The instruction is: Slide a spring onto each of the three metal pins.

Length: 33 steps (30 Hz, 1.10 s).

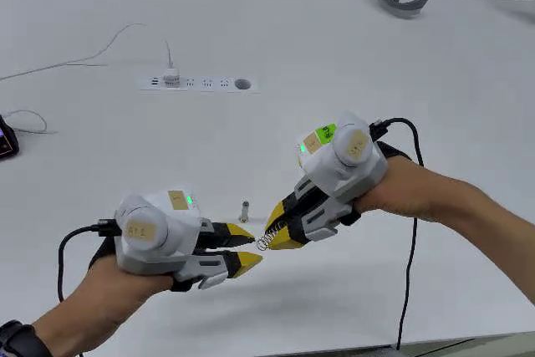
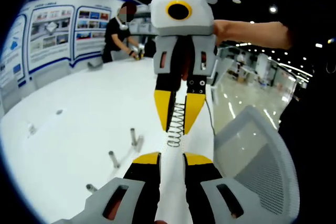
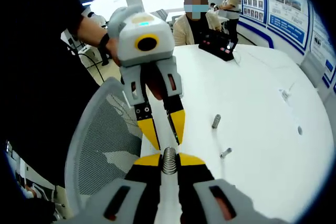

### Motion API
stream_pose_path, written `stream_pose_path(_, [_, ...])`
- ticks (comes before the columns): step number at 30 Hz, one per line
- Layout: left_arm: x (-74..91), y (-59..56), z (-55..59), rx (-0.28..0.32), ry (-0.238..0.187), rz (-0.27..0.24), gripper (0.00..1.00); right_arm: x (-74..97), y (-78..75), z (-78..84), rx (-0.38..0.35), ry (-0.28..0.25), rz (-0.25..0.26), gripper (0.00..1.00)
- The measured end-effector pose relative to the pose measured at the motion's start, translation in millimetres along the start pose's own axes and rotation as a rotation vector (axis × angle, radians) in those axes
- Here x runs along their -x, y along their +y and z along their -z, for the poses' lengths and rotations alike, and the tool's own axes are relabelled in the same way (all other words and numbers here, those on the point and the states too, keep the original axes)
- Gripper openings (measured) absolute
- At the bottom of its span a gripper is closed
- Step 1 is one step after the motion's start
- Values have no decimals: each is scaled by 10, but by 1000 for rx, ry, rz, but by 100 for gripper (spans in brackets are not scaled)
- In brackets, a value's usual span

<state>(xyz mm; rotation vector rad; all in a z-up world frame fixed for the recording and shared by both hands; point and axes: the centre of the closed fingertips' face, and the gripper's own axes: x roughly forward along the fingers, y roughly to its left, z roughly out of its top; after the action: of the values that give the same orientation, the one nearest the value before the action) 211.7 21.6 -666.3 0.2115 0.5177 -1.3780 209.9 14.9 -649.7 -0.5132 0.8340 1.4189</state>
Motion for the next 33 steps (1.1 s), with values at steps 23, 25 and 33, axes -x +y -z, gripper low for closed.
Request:
stream_pose_path(23, [314, 366, 286, 79, 12, -163, 32, -52, -199, 341, -54, 86, 69, 13])
stream_pose_path(25, [359, 400, 317, 89, 12, -181, 33, -68, -232, 373, -63, 93, 77, 13])
stream_pose_path(33, [544, 514, 467, 121, 23, -243, 39, -171, -372, 500, -91, 131, 118, 12])
